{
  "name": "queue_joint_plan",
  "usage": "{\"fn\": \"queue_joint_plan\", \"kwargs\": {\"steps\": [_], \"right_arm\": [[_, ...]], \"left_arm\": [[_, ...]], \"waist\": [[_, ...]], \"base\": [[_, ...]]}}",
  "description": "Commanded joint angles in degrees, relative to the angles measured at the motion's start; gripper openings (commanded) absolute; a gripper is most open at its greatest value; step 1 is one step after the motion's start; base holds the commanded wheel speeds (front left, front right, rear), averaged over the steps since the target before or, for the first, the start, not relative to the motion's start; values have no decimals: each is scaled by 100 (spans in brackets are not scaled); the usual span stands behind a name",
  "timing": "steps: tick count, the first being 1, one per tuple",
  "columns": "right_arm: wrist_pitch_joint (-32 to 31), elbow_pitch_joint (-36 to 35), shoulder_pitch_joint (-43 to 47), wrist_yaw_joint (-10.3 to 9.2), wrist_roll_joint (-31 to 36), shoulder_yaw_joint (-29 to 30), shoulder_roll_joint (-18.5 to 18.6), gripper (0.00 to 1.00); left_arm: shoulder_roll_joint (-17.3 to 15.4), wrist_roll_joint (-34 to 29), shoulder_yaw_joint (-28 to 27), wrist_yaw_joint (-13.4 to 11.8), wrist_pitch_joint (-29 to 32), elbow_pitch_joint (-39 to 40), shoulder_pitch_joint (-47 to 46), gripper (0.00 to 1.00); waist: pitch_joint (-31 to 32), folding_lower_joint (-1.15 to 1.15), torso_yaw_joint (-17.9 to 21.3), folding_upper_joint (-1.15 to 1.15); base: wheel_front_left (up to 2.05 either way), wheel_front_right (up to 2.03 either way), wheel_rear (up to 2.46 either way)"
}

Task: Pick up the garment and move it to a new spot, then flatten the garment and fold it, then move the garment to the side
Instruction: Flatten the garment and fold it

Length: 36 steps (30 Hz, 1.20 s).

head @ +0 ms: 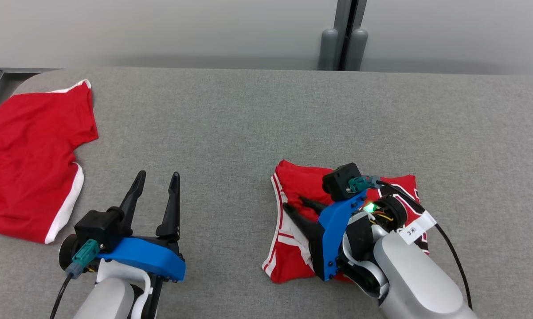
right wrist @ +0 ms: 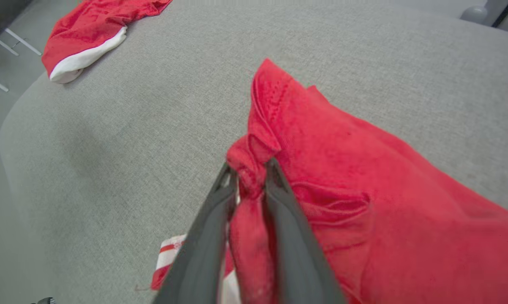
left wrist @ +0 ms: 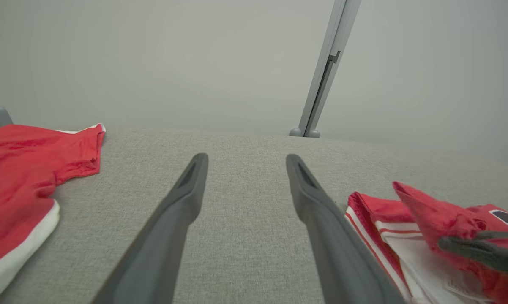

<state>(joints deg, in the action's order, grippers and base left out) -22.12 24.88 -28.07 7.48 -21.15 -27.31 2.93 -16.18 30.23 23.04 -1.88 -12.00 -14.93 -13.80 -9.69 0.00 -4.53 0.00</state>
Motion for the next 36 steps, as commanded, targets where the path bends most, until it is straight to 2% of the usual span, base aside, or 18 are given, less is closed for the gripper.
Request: {"fn": "queue_joint_plan", "kwargs": {"steps": [1, 5, 8, 12, 17, 22, 23, 24, 25, 30, 36], "right_arm": [[174, 88, -155, 3, -227, -112, -2, 100], [491, 3, -269, 3, -1130, -218, 0, 100], [795, -202, -318, 3, -1475, 11, 5, 100], [1052, -425, -175, 3, -917, 707, 7, 100], [954, -735, 431, 3, 21, 1601, 220, 100], [833, -791, 1106, 4, 800, 1938, 319, 100], [821, -744, 1190, 4, 910, 1898, 325, 47], [831, -687, 1241, 4, 1030, 1863, 310, 47], [869, -638, 1269, 4, 1138, 1778, 293, 0], [1048, -295, 1172, 3, 1304, 1211, 107, 0], [1072, -78, 1058, 4, 822, 176, -8, 0]], "left_arm": [[8, 6, -2, 26, -40, -47, -102, 100], [-17, 41, -24, 28, -74, -123, -35, 100], [-48, 78, -68, 2, -105, -168, 75, 100], [-81, 119, -113, -40, -134, -157, 181, 100], [-98, 150, -121, -59, -153, -116, 287, 100], [-131, 131, -107, -65, -159, -68, 252, 100], [-135, 126, -107, -60, -164, -57, 239, 100], [-146, 122, -102, -57, -162, -48, 222, 100], [-153, 120, -101, -57, -161, -43, 194, 100], [-187, 145, -109, -38, -155, -48, 112, 100], [-193, 152, -78, -35, -147, -86, 45, 100]], "waist": [[-8, 0, -14, 0], [54, 0, 32, 0], [163, 0, 100, 0], [289, 0, 215, 0], [371, 0, 307, 0], [332, 0, 365, 0], [313, 0, 380, 0], [283, 0, 395, 0], [259, 0, 400, 0], [171, 0, 414, 0], [154, 0, 333, 0]], "base": [[0, 0, 0], [0, 0, 0], [0, 0, 0], [0, 0, 0], [0, 0, 0], [0, 0, 0], [0, 0, 0], [0, 0, 0], [0, 0, 0], [0, 0, 0], [0, 0, 0]]}}
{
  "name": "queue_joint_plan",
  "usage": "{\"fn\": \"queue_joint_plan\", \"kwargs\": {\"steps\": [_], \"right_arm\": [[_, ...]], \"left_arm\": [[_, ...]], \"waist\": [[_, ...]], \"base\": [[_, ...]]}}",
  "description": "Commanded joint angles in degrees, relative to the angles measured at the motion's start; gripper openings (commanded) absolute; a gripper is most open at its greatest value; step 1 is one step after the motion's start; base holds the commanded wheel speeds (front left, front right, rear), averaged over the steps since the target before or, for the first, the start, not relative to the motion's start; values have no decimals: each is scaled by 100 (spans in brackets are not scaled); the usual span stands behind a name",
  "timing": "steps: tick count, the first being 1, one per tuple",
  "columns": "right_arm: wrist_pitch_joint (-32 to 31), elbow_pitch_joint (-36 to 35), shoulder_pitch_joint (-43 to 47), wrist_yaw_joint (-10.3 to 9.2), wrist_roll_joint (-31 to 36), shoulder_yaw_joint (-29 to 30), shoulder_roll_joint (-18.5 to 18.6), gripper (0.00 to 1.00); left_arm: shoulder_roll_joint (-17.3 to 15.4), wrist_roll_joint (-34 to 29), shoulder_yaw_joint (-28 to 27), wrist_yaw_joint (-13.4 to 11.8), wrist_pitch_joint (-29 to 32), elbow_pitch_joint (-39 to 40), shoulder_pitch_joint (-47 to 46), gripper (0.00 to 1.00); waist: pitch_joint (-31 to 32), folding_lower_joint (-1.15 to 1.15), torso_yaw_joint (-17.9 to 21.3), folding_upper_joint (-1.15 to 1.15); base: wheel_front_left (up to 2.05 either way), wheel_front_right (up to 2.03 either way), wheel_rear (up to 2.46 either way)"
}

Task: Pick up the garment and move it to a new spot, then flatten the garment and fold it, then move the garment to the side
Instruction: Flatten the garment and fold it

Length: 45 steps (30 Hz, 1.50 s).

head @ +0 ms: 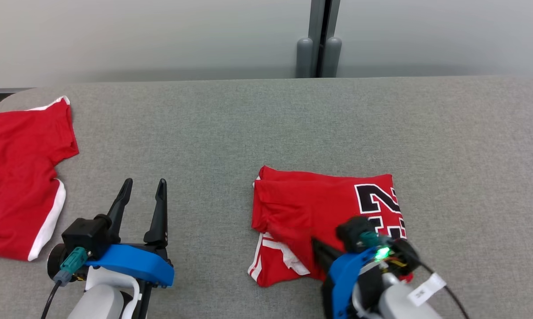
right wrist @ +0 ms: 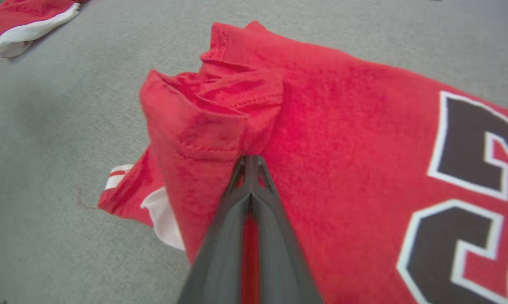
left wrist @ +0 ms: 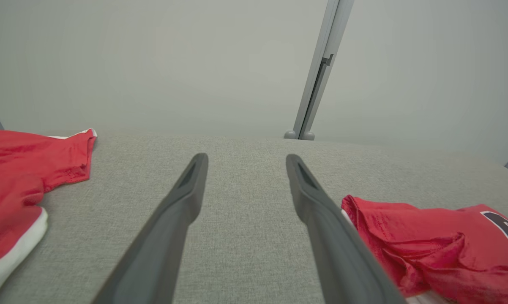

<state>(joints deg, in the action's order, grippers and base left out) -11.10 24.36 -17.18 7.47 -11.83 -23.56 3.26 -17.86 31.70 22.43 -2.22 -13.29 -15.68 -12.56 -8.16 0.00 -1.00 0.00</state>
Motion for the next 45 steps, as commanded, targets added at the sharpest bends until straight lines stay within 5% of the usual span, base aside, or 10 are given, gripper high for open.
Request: {"fn": "queue_joint_plan", "kwargs": {"steps": [1, 8, 12, 17, 24, 28, 33, 40, 45], "right_arm": [[-65, -61, -12, 5, -253, -417, -42, 0], [-397, -512, 142, 4, -1453, -1897, -28, 0], [-307, -777, 26, 4, -1998, -2256, -27, 0], [218, -887, -89, 4, -2050, -1621, -26, 0], [418, -572, 31, 5, -726, -104, 20, 0], [420, -199, -16, 5, -186, 165, -7, 0], [546, 450, -199, 4, -157, -451, -31, 0], [526, 694, -310, 4, -1152, -1894, -26, 0], [699, 520, -435, 4, -1685, -2165, -29, 0]], "left_arm": [[-27, 10, -15, -3, -20, -16, -70, 100], [-41, 51, -47, -31, -42, -35, -10, 100], [-66, 81, -70, -62, -50, -10, 27, 100], [-79, 96, -83, -84, -66, 23, 61, 100], [-59, 95, -43, -125, -73, 62, 111, 100], [-42, 80, -11, -115, -66, 73, 34, 100], [-22, 76, 37, -75, -61, 49, -80, 100], [9, 108, 47, -43, -99, -26, -97, 100], [-28, 138, 9, -68, -107, -55, -20, 100]], "waist": [[7, 0, -31, 0], [26, 0, -57, 0], [10, 0, -29, 0], [19, 0, 10, 0], [25, 0, 56, 0], [-18, 0, 37, 0], [-101, 0, -55, 0], [-134, 0, -164, 0], [-64, 0, -137, 0]], "base": [[0, 0, 0], [0, 0, 0], [0, 0, 0], [0, 0, 0], [0, 0, 0], [0, 0, 0], [0, 0, 0], [0, 0, 0], [0, 0, 0]]}}
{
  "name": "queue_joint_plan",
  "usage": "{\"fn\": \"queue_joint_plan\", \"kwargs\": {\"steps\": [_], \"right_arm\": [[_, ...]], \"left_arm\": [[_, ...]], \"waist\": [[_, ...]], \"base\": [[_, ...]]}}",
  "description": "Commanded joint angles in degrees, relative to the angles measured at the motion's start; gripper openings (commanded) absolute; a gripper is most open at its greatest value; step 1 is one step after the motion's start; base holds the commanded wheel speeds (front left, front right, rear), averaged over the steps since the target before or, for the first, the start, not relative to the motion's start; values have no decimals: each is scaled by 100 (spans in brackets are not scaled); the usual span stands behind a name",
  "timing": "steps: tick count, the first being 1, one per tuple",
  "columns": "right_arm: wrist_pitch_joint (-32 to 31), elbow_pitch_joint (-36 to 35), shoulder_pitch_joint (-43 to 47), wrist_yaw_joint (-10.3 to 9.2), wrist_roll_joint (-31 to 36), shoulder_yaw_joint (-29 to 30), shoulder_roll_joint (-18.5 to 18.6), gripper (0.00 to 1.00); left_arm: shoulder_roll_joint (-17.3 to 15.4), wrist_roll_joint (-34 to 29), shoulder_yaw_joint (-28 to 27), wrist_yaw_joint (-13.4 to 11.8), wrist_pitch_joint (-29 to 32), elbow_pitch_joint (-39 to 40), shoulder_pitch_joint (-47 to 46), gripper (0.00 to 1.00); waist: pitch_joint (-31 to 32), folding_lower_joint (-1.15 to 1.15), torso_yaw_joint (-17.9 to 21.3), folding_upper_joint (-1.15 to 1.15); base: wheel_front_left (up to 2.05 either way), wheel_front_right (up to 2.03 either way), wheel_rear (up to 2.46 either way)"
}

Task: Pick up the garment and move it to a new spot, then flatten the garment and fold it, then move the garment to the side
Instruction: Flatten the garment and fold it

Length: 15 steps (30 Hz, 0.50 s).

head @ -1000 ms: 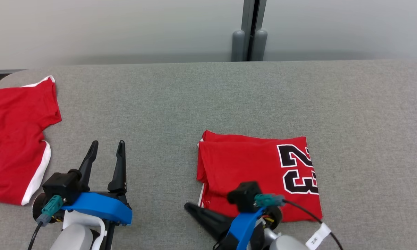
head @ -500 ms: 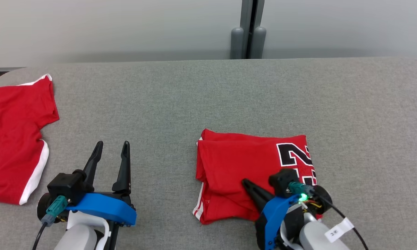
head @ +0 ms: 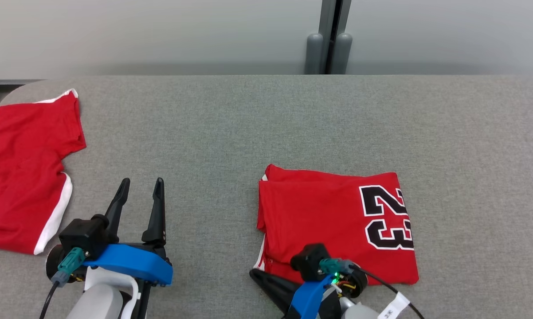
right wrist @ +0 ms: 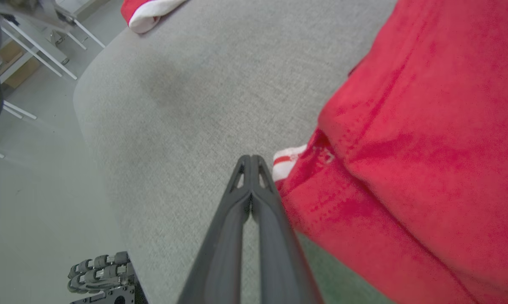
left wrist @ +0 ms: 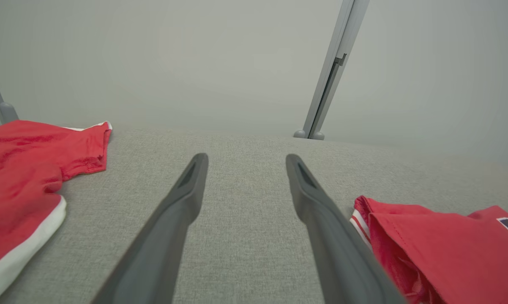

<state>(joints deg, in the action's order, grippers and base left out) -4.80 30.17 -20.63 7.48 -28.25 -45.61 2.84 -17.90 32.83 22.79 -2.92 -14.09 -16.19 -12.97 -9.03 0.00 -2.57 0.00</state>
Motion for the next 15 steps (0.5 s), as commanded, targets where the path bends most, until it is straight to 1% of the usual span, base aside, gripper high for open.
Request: {"fn": "queue_joint_plan", "kwargs": {"steps": [1, 3, 4, 5, 6, 10, 15], "right_arm": [[159, -139, -99, 3, -122, 92, 11, 0], [396, -349, -89, 3, -276, 368, 16, 0], [524, -486, -76, 3, -302, 552, 16, 28], [638, -626, -37, 3, -314, 757, 13, 53], [730, -755, 30, 3, -307, 997, 17, 100], [901, -1335, 330, 3, 140, 2162, 113, 100], [596, -1910, 836, 4, 838, 3524, 116, 100]], "left_arm": [[-34, 27, -41, -12, -24, -4, 50, 100], [-47, 37, -66, -49, -35, 6, 98, 100], [-53, 35, -82, -61, -41, 16, 115, 100], [-61, 43, -107, -74, -48, 31, 132, 100], [-71, 49, -123, -87, -55, 49, 161, 100], [-106, 72, -207, -151, -72, 127, 313, 100], [-127, 60, -270, -202, -80, 232, 462, 100]], "waist": [[44, 0, 37, 0], [98, 0, 83, 0], [126, 0, 113, 0], [155, 0, 148, 0], [182, 0, 185, 0], [288, 0, 344, 0], [410, 0, 479, 0]], "base": [[0, 0, 0], [0, 0, 0], [0, 0, 0], [0, 0, 0], [0, 0, 0], [0, 0, 0], [0, 0, 0]]}}
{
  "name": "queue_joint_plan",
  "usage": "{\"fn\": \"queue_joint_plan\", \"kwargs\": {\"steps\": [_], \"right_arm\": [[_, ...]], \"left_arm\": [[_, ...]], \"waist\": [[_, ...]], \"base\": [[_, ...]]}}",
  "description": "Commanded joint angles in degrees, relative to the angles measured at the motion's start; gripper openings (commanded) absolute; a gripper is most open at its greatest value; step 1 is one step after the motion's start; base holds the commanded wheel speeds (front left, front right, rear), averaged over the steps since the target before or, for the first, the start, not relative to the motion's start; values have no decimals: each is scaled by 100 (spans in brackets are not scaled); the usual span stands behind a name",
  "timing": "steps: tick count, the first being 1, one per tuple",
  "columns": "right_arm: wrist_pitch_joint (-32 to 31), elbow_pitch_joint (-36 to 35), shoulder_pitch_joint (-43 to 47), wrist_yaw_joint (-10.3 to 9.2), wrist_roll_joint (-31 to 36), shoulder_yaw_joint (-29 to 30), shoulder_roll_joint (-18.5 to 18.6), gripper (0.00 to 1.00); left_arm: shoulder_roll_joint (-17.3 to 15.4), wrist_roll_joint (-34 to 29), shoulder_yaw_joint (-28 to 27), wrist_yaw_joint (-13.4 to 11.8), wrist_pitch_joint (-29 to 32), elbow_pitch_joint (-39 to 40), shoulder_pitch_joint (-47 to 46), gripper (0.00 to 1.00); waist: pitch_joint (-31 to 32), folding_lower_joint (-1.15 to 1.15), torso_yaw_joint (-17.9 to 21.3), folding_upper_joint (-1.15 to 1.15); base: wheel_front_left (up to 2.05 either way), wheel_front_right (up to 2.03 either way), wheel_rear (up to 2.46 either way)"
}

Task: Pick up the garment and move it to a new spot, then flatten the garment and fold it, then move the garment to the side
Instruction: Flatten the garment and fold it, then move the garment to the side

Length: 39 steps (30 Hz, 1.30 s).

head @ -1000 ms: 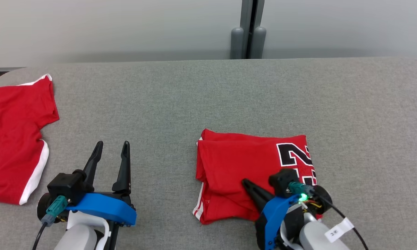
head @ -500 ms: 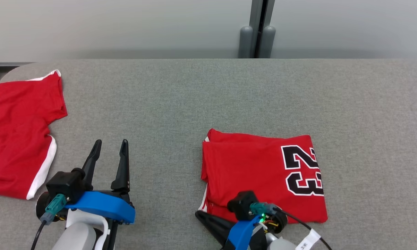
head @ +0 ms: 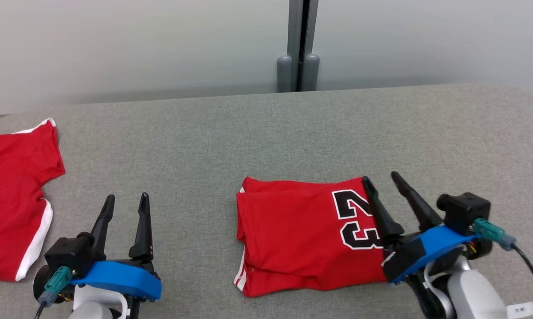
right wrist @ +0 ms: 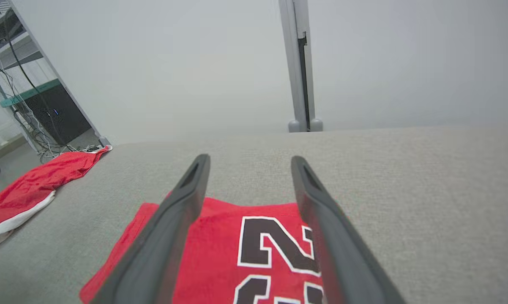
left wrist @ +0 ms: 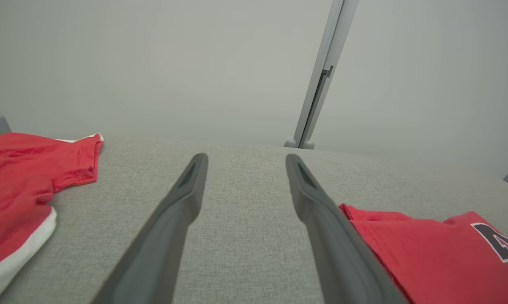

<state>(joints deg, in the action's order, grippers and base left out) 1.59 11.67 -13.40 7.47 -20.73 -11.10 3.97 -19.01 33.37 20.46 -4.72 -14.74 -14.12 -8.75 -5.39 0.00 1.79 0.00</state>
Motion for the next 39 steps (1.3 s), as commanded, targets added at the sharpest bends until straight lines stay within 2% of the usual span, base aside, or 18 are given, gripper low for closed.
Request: {"fn": "queue_joint_plan", "kwargs": {"steps": [1, 6, 12, 34, 39], "right_arm": [[-102, -139, 188, 5, 194, 270, -3, 100], [-330, -346, 440, 4, 723, 802, 45, 100], [-398, -214, 529, 4, 1028, 944, 139, 100], [-492, -132, 551, 4, 1069, 997, -13, 100], [-1053, -114, 367, 4, 865, 861, -58, 100]], "left_arm": [[-21, 1, -46, -26, -19, 41, 58, 100], [-29, -16, -100, -106, -30, 104, 209, 100], [-45, 3, -167, -189, -40, 158, 395, 100], [-94, 62, -141, -310, 58, 229, 358, 100], [-145, 55, -164, -338, 84, 313, 289, 100]], "waist": [[71, 0, 62, 0], [208, 0, 154, 0], [336, 0, 199, 0], [253, 0, 173, 0], [113, 0, 130, 0]], "base": [[0, 0, 0], [0, 0, 0], [0, 0, 0], [0, 0, 0], [0, 0, 0]]}}
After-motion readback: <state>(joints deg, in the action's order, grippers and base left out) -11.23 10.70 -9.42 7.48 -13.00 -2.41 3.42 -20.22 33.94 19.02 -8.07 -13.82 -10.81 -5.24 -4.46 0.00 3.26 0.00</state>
